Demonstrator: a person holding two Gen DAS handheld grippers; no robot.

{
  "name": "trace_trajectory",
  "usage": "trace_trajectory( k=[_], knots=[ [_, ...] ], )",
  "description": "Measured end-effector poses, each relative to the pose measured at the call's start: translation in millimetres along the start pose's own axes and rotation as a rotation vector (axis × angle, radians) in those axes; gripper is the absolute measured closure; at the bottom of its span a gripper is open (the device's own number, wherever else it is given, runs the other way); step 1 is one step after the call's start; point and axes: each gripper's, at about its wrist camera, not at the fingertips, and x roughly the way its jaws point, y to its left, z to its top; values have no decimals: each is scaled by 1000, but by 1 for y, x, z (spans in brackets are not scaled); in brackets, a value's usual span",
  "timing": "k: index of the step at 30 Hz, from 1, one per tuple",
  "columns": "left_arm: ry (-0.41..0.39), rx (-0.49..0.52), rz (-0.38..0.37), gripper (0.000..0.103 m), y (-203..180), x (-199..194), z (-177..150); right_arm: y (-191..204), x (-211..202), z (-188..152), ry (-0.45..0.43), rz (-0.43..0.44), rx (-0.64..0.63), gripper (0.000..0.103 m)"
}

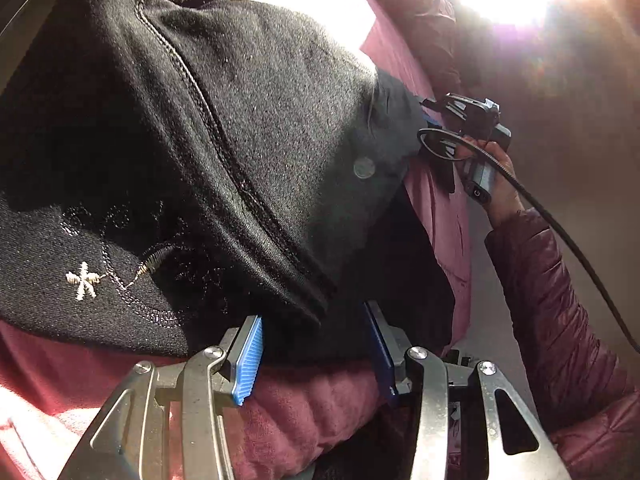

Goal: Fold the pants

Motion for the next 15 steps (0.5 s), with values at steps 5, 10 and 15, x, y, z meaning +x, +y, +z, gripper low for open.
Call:
trace_trajectory(
  k=[5, 10, 15],
  knots=[
    [-4, 48, -15, 86, -15, 14, -10, 6, 1, -2, -7, -21, -47, 79],
    [-107, 118, 40, 96, -28, -15, -4, 15, -16, -5, -37, -12, -110, 96],
    [-315, 171, 70, 98, -48, -74, 34, 16, -51, -7, -78, 32, -123, 96]
  ],
)
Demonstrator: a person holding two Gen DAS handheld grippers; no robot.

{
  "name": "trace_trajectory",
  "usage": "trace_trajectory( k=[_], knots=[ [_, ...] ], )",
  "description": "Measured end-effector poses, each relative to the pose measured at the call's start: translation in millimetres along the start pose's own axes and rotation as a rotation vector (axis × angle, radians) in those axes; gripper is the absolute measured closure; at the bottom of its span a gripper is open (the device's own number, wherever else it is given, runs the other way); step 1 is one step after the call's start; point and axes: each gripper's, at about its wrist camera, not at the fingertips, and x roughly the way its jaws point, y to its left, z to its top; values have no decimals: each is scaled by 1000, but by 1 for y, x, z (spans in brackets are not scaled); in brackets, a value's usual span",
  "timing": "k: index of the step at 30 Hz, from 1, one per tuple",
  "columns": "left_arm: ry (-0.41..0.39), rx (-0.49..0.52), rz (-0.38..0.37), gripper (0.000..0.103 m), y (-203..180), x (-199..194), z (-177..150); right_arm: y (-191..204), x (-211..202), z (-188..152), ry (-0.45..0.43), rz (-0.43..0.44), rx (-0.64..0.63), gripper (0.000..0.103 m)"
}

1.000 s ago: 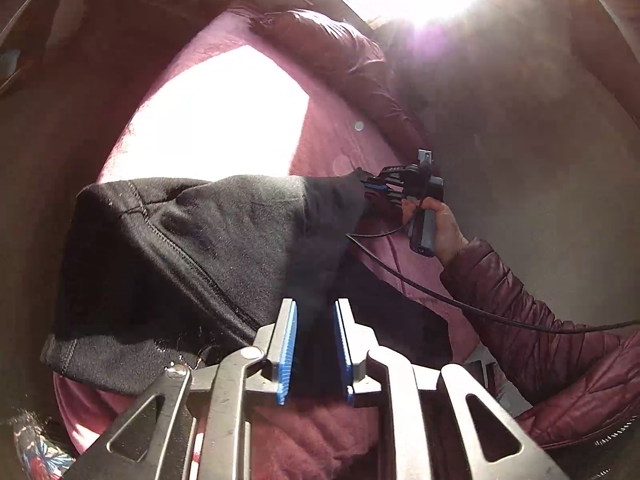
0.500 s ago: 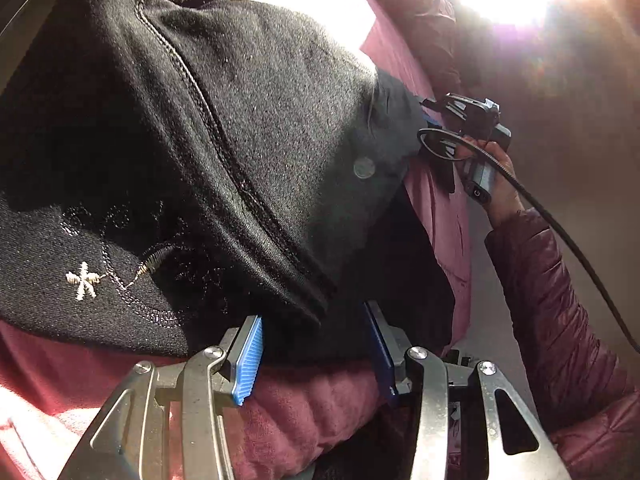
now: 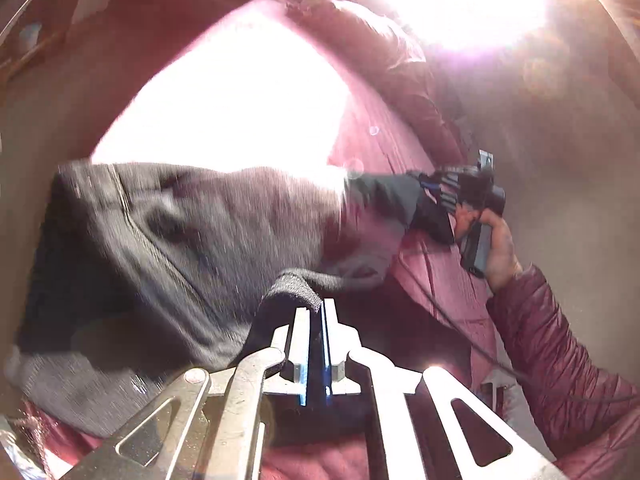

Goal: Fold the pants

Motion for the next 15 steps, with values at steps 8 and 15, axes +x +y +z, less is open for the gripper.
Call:
trace_trajectory(
  k=[8, 15],
  knots=[
    [-371, 115, 74, 99, -32, -100, 132, 3, -93, -23, -128, 132, -15, 96],
    [-451, 107, 135, 103, -10, -147, 145, -18, -152, -115, -131, 237, -51, 96]
  ],
)
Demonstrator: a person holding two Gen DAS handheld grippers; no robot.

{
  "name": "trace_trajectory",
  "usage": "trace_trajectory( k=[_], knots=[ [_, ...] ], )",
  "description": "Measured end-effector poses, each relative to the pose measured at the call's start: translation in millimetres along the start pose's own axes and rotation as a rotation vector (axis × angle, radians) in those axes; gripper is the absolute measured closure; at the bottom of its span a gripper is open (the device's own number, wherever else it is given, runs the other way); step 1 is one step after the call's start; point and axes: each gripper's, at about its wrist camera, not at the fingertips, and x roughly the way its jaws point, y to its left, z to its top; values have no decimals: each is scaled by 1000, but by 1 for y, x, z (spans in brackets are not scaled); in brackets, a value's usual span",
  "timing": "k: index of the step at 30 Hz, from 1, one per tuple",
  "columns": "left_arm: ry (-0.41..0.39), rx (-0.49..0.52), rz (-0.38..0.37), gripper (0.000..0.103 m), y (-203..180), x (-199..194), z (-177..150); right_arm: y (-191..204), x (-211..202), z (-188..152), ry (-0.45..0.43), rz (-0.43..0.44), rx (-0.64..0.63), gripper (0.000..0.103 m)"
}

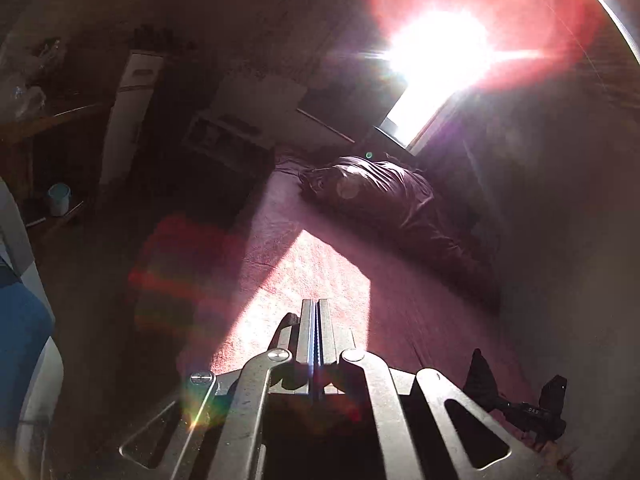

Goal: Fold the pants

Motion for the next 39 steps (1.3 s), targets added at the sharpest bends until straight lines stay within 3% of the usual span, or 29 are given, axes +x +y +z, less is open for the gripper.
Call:
trace_trajectory(
  k=[2, 6, 8, 12, 16, 21, 26, 30, 31, 34, 39],
  knots=[
    [44, -22, 32, 103, 18, -2, -22, -4, -7, -41, 54, -2, -6, 96],
    [147, -126, 23, 103, 57, -5, -85, -22, -1, -111, 154, -36, 33, 96],
    [206, -189, 11, 103, 70, -1, -115, -35, 5, -135, 183, -50, 79, 96],
    [350, -215, 98, 91, 72, 30, -145, -51, 26, -159, 232, -87, 136, 103],
    [404, -181, 66, 80, 43, 63, -130, -60, 39, -170, 247, -84, 182, 103],
    [467, -104, 93, 58, -6, 124, -101, -55, 43, -164, 251, -72, 159, 102],
    [588, -76, 165, 57, -34, 208, -88, -46, 39, -159, 246, -111, 119, 98],
    [677, -90, 306, 57, -35, 266, -96, -56, 29, -161, 242, -146, 123, 98],
    [691, -90, 345, 57, -34, 277, -99, -57, 28, -161, 240, -155, 127, 95],
    [728, -111, 416, 57, -29, 302, -107, -59, 27, -167, 229, -174, 145, 70],
    [777, -44, 525, 56, -33, 326, -110, -57, 26, -164, 231, -192, 126, 67]
  ],
)
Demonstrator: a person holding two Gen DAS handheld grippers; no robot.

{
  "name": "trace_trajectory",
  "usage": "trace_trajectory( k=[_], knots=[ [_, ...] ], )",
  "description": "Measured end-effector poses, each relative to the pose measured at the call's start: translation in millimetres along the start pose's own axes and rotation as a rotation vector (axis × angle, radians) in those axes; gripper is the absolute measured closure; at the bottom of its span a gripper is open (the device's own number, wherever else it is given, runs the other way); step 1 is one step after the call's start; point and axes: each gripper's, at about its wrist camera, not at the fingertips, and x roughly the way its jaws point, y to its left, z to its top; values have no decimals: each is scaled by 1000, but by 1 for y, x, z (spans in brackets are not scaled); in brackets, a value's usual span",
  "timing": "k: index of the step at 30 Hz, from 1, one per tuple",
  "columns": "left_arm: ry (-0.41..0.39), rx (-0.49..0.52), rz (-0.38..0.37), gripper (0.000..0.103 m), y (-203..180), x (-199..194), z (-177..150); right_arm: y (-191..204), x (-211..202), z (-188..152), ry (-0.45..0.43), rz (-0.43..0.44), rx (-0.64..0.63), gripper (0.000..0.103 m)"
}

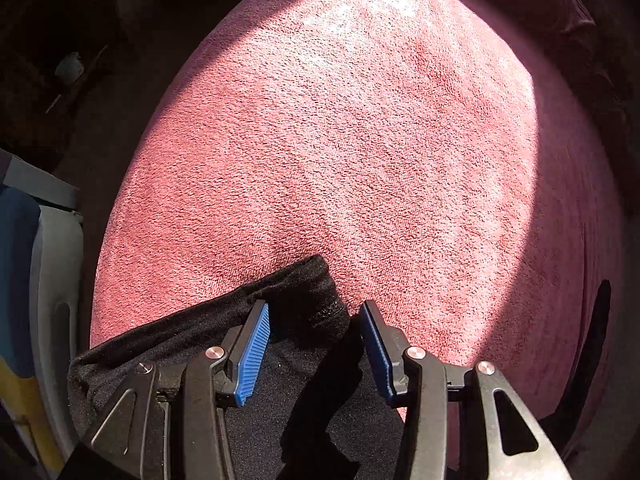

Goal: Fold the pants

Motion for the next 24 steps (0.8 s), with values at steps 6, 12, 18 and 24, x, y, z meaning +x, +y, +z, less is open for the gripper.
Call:
trace_trajectory(
  k=[6, 12, 18, 24],
  knots=[
    [-15, 74, 86, 69, -5, 1, -9, 6, -10, 5, -17, -15, -30, 67],
    [-160, 51, -140, 95, 34, -30, -34, 13, -28, 17, -71, -47, -59, 67],
    [-340, 22, -347, 95, 74, -87, -66, 25, -41, 55, -152, -59, -65, 67],
    [-414, -30, -442, 95, 89, -125, -73, 46, -26, 108, -168, -177, -112, 39]
  ],
)
